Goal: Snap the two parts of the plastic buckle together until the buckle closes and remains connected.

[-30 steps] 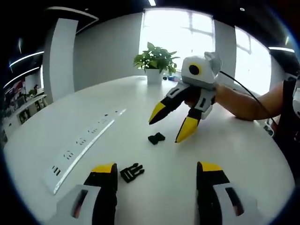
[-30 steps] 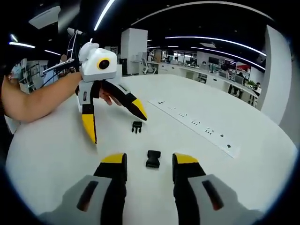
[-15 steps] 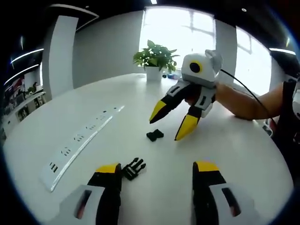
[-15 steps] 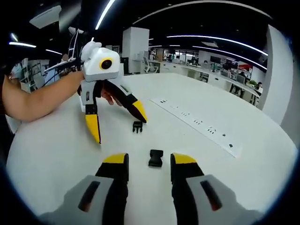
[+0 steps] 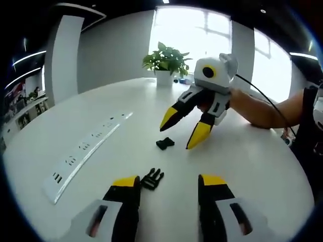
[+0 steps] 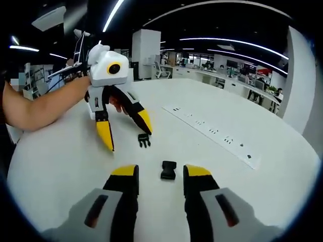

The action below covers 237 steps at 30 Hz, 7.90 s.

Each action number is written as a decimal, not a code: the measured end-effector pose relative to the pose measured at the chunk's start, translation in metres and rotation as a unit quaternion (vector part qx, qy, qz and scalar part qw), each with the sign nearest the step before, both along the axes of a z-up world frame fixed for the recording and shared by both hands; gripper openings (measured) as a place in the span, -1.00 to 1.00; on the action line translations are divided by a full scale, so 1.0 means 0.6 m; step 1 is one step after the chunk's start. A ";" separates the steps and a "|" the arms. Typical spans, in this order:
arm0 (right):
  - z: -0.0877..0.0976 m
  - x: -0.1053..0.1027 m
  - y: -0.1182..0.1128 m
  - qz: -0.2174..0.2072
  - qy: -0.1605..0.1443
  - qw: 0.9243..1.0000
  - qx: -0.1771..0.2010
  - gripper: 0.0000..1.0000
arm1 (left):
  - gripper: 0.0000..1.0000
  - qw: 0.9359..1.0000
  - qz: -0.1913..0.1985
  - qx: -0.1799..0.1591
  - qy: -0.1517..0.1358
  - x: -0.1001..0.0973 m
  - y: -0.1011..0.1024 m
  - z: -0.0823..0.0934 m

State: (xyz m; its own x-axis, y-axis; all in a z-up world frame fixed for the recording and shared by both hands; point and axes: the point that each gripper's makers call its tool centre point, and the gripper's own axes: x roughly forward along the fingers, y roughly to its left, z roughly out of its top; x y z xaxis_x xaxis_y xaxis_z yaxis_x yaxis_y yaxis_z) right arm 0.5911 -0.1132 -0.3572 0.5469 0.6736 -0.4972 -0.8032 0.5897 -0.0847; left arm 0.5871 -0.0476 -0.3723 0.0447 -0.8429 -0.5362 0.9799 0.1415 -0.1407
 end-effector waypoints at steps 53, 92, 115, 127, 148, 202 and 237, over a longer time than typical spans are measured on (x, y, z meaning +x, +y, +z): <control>-0.016 0.014 -0.009 -0.013 0.001 1.000 -0.005 -0.62 | -0.62 0.999 0.019 -0.004 -0.044 0.028 -0.002 -0.006; -0.022 0.018 -0.004 -0.018 -0.001 1.000 0.017 -0.65 | -0.75 0.999 0.014 -0.011 -0.051 0.031 -0.007 -0.004; -0.022 0.020 0.000 -0.027 -0.005 0.999 0.019 -0.76 | -0.76 0.998 0.018 -0.012 -0.052 0.026 -0.009 -0.008; -0.022 0.018 0.000 -0.036 -0.004 0.999 0.017 -0.74 | -0.76 0.999 0.020 -0.018 -0.045 0.028 -0.010 -0.008; -0.022 0.013 -0.007 -0.057 0.005 0.998 0.013 -0.76 | -0.76 0.999 0.021 -0.020 -0.044 0.026 -0.011 -0.008; -0.024 0.018 -0.012 -0.057 0.001 0.998 0.009 -0.80 | -0.78 0.999 0.042 -0.008 -0.031 0.019 -0.021 -0.013; 0.105 0.003 -0.022 -0.066 -0.033 0.997 0.033 -0.80 | -0.78 0.997 0.049 -0.015 -0.056 0.001 -0.005 0.108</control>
State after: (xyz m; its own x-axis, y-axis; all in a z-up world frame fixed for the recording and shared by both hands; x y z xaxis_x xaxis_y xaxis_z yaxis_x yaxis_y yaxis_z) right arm 0.5927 -0.1261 -0.2940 0.6621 0.6245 -0.4142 -0.7129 0.6953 -0.0911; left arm 0.5875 -0.0505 -0.3073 0.1867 -0.8470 -0.4978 0.9712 0.2354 -0.0363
